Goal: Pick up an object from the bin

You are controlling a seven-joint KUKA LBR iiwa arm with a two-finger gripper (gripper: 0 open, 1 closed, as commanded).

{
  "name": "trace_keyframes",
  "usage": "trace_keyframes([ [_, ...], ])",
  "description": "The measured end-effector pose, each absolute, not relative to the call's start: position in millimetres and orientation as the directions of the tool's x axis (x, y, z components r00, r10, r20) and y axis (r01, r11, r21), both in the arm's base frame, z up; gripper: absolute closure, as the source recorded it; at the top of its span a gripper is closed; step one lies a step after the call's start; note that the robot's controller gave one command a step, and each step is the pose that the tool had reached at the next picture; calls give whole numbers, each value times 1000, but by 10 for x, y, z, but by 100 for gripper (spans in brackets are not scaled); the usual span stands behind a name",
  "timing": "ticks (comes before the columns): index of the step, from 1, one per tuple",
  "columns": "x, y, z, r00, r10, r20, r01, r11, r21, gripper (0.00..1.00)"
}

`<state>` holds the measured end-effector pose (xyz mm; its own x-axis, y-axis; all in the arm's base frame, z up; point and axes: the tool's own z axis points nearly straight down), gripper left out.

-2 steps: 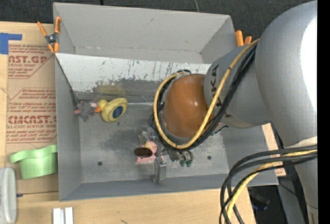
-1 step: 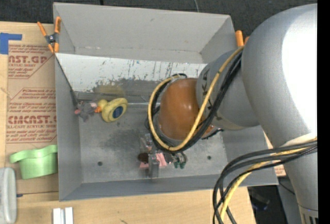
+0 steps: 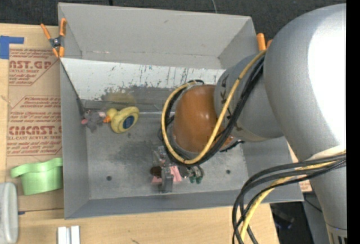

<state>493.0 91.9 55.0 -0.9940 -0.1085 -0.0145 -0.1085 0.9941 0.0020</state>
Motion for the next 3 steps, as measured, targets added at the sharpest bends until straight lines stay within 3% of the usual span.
trace_keyframes([
  [2,4902,923,703,-994,-109,-6,-109,994,3,100],
  [3,4885,919,918,-994,-109,-3,-109,994,2,100],
])
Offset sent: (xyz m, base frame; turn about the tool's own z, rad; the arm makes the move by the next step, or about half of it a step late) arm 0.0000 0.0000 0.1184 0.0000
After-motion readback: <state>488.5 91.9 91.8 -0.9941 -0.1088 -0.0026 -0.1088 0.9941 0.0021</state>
